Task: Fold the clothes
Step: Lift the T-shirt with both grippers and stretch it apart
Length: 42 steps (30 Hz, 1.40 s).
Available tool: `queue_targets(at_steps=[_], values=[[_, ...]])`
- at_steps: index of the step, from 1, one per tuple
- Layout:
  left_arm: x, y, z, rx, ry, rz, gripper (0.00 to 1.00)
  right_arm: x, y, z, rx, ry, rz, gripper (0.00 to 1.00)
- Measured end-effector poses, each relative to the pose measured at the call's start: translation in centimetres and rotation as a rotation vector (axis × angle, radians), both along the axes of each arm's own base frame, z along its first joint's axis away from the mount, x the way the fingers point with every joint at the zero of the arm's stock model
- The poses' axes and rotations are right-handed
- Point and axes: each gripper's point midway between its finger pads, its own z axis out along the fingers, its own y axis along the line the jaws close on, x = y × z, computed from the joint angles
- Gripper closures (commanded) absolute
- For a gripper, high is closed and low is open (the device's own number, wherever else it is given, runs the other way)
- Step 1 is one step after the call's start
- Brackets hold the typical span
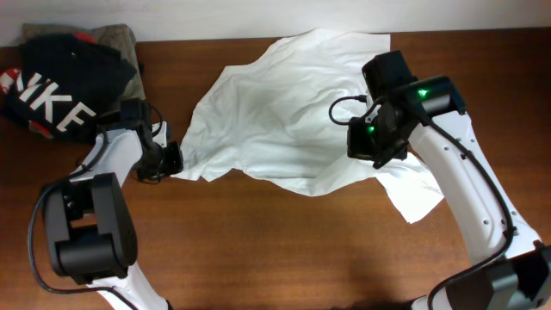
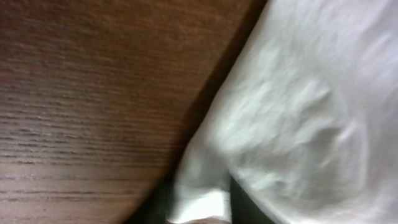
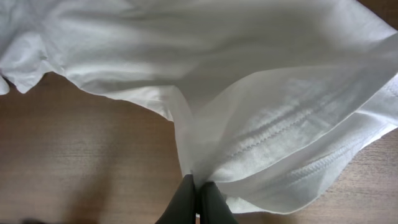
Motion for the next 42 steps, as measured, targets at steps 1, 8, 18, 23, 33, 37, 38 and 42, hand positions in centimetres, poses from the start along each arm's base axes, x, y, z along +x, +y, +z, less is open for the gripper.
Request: queue_targets(at_steps=[1, 8, 18, 23, 33, 37, 38, 42], values=[[0.0, 0.0, -0.1, -0.001, 0.002, 0.004, 0.99, 0.0, 0.0, 0.0, 0.000, 0.000, 0.000, 0.96], [-0.5, -0.1, 0.0, -0.007, 0.024, 0.002, 0.99, 1.1, 0.3, 0.2, 0.014, -0.042, -0.015, 0.96], [2.4, 0.4, 23.1, 0.054, -0.452, 0.004, 0.99, 1.9, -2.5, 8.3, -0.018, -0.232, -0.063, 0.96], [-3.4, 0.9, 38.2, 0.151, -0.784, 0.038, 0.99, -1.3, -5.0, 18.3, -0.039, -0.473, -0.109, 0.96], [-21.9, 1.3, 54.2, 0.296, -1.325, 0.190, 0.99, -11.1, -8.0, 29.3, 0.016, -0.857, -0.170, 0.96], [-22.9, 2.0, 53.7, 0.309, -1.304, 0.240, 0.99, -12.2, -8.3, 30.1, 0.024, -0.895, -0.174, 0.96], [-22.2, 2.1, 53.3, 0.310, -1.284, 0.244, 0.99, -11.8, -8.2, 30.0, 0.019, -0.888, -0.176, 0.96], [-15.7, 3.0, 49.4, 0.308, -1.077, 0.231, 0.99, -7.5, -7.9, 28.0, -0.033, -0.798, -0.183, 0.96]])
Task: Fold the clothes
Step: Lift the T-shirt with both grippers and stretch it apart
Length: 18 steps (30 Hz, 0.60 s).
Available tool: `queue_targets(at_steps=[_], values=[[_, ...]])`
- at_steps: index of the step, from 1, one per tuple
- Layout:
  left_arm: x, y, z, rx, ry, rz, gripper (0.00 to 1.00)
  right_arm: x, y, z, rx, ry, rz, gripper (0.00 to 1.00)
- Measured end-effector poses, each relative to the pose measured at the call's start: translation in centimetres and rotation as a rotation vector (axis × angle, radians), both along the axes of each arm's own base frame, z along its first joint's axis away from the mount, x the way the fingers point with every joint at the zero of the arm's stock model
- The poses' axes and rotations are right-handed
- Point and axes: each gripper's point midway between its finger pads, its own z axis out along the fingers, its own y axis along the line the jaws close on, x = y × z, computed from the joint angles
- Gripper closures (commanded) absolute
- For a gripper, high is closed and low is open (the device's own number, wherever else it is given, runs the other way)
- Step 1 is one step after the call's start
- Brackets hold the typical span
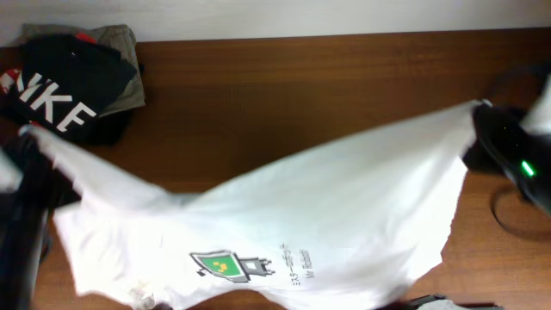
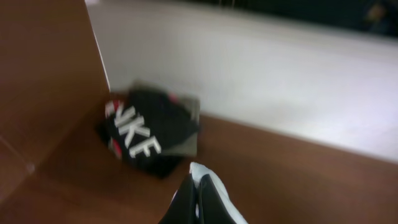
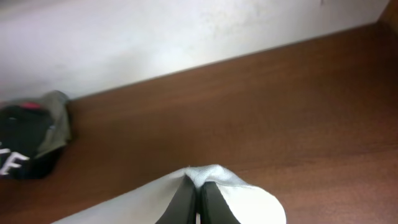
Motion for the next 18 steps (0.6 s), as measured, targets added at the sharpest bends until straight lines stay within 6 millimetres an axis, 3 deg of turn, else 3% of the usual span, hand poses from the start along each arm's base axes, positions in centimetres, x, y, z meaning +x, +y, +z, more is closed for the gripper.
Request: queue_targets(at_steps=[1, 2, 5, 8, 10, 11, 12, 13, 14, 15, 16, 17, 18], values=[[3.4, 0.4, -2.5, -0.012, 0.106, 0.000, 0.99, 2.6, 0.4, -1.2, -0.015, 0.047, -0.007, 0.96], [5.0, 0.6, -3.6, -0.017, 0.150, 0.001, 0.99, 4.6, 0.8, -2.1, -0.023, 0.075, -0.009, 0.96], [14.0, 1.6, -9.1, -0.054, 0.294, 0.013, 1.00, 12.7, 2.3, -5.5, -0.038, 0.128, -0.015, 0.96], [20.9, 1.9, -11.1, -0.088, 0.249, -0.003, 0.99, 18.5, 3.5, -6.6, -0.042, 0.067, -0.003, 0.96], [23.0, 1.5, -11.4, -0.108, 0.237, -0.033, 0.99, 19.9, 3.3, -5.9, -0.055, 0.016, 0.003, 0.96], [23.3, 1.3, -9.9, -0.110, 0.196, -0.048, 0.99, 19.7, 2.7, -4.8, -0.058, -0.011, -0.006, 0.96], [23.0, 1.1, -6.9, -0.100, 0.132, -0.058, 0.99, 19.2, 1.6, -3.1, -0.058, -0.048, -0.023, 0.96], [22.2, 0.9, -2.7, -0.081, 0.035, -0.072, 0.99, 18.2, -0.1, -0.7, -0.055, -0.102, -0.057, 0.96], [21.0, 0.7, 0.2, -0.070, -0.029, -0.080, 0.99, 16.7, -1.8, 1.7, -0.057, -0.159, -0.086, 0.96], [18.7, 0.3, 4.3, -0.049, -0.126, -0.090, 1.00, 13.7, -3.7, 4.7, -0.064, -0.233, -0.122, 0.96], [15.9, -0.1, 7.2, -0.034, -0.187, -0.099, 0.99, 11.5, -4.7, 6.2, -0.070, -0.265, -0.143, 0.96], [13.6, -0.4, 8.7, -0.028, -0.218, -0.103, 0.99, 8.2, -5.5, 6.7, -0.078, -0.259, -0.158, 0.96], [12.7, -0.5, 8.7, -0.027, -0.210, -0.105, 0.99, 6.6, -5.8, 6.6, -0.079, -0.246, -0.166, 0.96]])
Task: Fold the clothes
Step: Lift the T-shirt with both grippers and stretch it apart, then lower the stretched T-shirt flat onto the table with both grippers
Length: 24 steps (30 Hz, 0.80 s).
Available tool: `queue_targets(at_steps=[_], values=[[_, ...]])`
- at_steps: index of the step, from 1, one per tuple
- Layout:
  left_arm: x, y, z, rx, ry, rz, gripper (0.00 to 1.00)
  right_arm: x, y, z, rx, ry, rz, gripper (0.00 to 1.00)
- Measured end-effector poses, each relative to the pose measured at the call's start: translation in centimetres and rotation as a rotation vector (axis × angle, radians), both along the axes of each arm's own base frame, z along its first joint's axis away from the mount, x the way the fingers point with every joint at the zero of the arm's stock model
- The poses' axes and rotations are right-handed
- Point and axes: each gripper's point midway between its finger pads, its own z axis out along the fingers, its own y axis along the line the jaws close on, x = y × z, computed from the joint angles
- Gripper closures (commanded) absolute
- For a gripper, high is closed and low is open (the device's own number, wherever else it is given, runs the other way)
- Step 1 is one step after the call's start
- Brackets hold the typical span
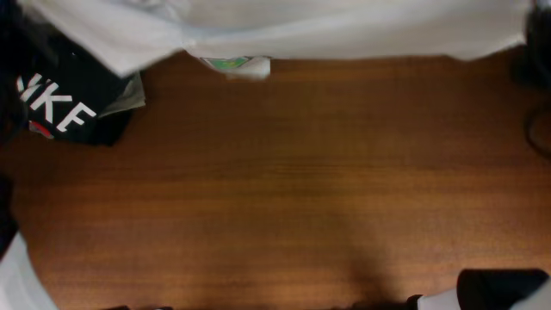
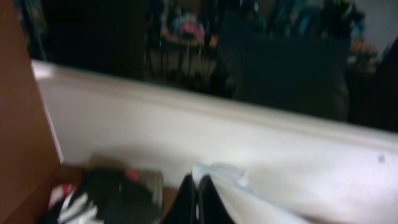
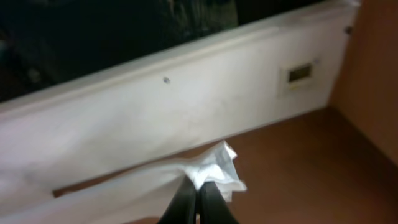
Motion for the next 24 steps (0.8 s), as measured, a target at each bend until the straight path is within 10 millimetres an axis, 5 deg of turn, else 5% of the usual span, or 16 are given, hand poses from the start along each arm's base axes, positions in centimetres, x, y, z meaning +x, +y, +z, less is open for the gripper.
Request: queue_targets(at_steps=[2, 4, 7, 8, 9, 11, 14, 17, 20, 22, 24], values=[[-1.3, -0.3, -1.6, -0.009, 0.074, -0.006, 1.00, -1.3, 0.1, -0.9, 0.006, 0.043, 0.011, 0.96], [0.5, -0.6, -7.4, -0.040, 0.279, -0.035, 1.00, -0.4, 0.9, -5.3, 0.033, 0.223, 0.053, 0.96], [5.6, -0.5, -19.2, -0.101, 0.637, -0.061, 1.00, 3.7, 1.5, -12.5, 0.080, 0.474, 0.091, 0.96], [6.9, -0.5, -24.8, -0.129, 0.797, -0.066, 1.00, 4.6, 1.8, -15.4, 0.100, 0.568, 0.101, 0.96], [7.5, -0.5, -31.2, -0.158, 0.976, -0.067, 1.00, 5.5, 1.8, -20.2, 0.121, 0.730, 0.099, 0.96], [6.9, -0.6, -36.1, -0.182, 1.122, -0.066, 1.00, 5.0, 1.9, -23.8, 0.140, 0.858, 0.095, 0.96], [5.4, -0.8, -35.9, -0.188, 1.151, -0.067, 1.00, 4.0, 2.0, -25.1, 0.154, 0.913, 0.083, 0.96], [2.0, -1.2, -32.4, -0.183, 1.124, -0.067, 0.99, 2.5, 2.0, -22.7, 0.158, 0.839, 0.076, 0.96], [-2.4, -1.7, -28.0, -0.174, 1.057, -0.069, 1.00, -1.2, 2.5, -20.3, 0.163, 0.761, 0.090, 0.96], [-4.7, -2.0, -27.3, -0.178, 1.083, -0.068, 0.99, -3.3, 2.7, -20.8, 0.176, 0.775, 0.087, 0.96], [-4.8, -2.2, -27.5, -0.182, 1.090, -0.078, 0.99, -5.2, 2.9, -22.5, 0.197, 0.830, 0.079, 0.96]])
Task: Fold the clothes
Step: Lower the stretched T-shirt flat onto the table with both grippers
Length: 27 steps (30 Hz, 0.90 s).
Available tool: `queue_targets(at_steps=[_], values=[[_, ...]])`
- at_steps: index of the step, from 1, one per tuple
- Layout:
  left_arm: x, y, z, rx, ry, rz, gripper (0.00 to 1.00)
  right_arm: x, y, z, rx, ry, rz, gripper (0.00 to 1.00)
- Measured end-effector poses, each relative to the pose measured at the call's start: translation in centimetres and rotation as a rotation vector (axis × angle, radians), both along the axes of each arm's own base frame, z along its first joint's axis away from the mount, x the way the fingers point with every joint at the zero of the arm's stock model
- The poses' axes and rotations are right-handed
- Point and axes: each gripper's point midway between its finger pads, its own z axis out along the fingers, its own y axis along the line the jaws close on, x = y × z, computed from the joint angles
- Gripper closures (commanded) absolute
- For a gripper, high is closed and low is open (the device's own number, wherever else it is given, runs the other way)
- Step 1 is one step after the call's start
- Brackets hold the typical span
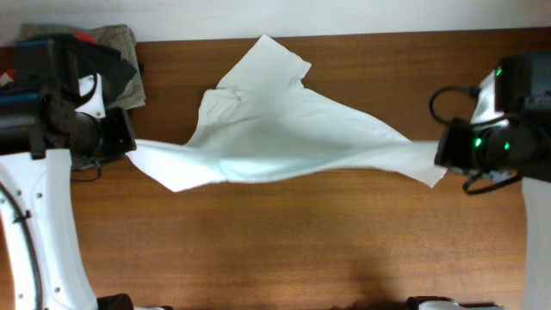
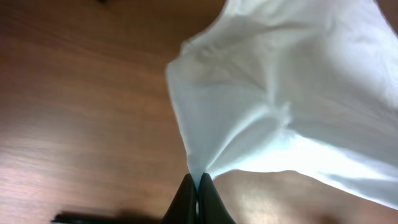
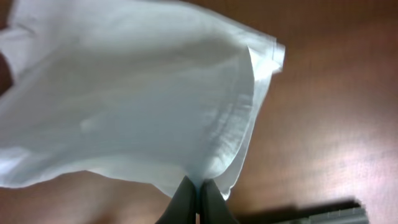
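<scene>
A white T-shirt [image 1: 275,138] hangs stretched across the middle of the wooden table, its far end reaching the back edge. My left gripper [image 1: 129,148] is shut on the shirt's left corner [image 2: 198,165], seen pinched between the dark fingers [image 2: 198,186]. At the right, my right gripper [image 1: 441,159] is shut on the opposite corner [image 3: 205,168], the cloth bunched between its fingers [image 3: 198,190]. The printed logo is hidden.
A pile of dark clothes with a grey garment [image 1: 112,43] under it lies at the table's back left corner, partly behind my left arm. Bare brown table [image 1: 275,250] fills the near half. A white wall edge runs along the back.
The shirt was held high at the top of the overhead view, both wrist cameras facing the wall. Now it is low over the table's middle, stretched between both grippers.
The shirt lay crumpled on the table with both grippers shut on its edges. Then it was spread wide between them, logo showing. Then it was raised high toward the back wall, and now it stretches low over the table.
</scene>
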Motion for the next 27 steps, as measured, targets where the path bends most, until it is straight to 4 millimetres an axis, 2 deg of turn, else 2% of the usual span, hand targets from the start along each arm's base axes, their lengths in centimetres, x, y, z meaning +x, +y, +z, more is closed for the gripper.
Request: queue_targets(at_steps=[1, 2, 4, 7, 9, 12, 15, 19, 22, 27], values=[[-0.3, -0.7, -1.3, -0.021, 0.048, -0.017, 1.00, -1.2, 0.1, -1.9, 0.007, 0.064, -0.009, 0.96], [-0.5, -1.3, -2.4, -0.032, 0.082, -0.036, 1.00, -1.6, -0.1, -2.9, 0.007, 0.083, -0.032, 0.96], [-2.0, -2.9, -5.5, -0.056, 0.205, -0.079, 0.99, -3.6, -0.3, -5.3, 0.004, 0.150, -0.080, 0.96], [-4.4, -3.8, -8.6, -0.072, 0.329, -0.103, 1.00, -5.7, -0.4, -7.1, 0.007, 0.144, -0.135, 0.96], [-6.2, -3.9, -9.0, -0.076, 0.341, -0.103, 1.00, -7.0, -0.5, -8.2, 0.013, 0.136, -0.165, 0.96], [-7.8, -3.9, -8.7, -0.075, 0.308, -0.096, 0.99, -7.9, -0.4, -9.7, 0.019, 0.179, -0.195, 0.96], [-9.5, -3.9, -9.9, -0.080, 0.343, -0.079, 1.00, -8.6, -0.6, -11.2, 0.017, 0.239, -0.240, 0.96], [-11.8, -4.0, -11.9, -0.090, 0.462, -0.042, 0.99, -8.7, -1.0, -11.3, 0.004, 0.241, -0.283, 0.96], [-12.0, -3.9, -12.3, -0.088, 0.478, -0.030, 1.00, -8.7, -1.4, -11.3, -0.011, 0.232, -0.309, 0.96], [-9.1, -3.6, -12.5, -0.073, 0.351, 0.001, 1.00, -7.8, -1.8, -11.1, -0.025, 0.190, -0.338, 0.96]])
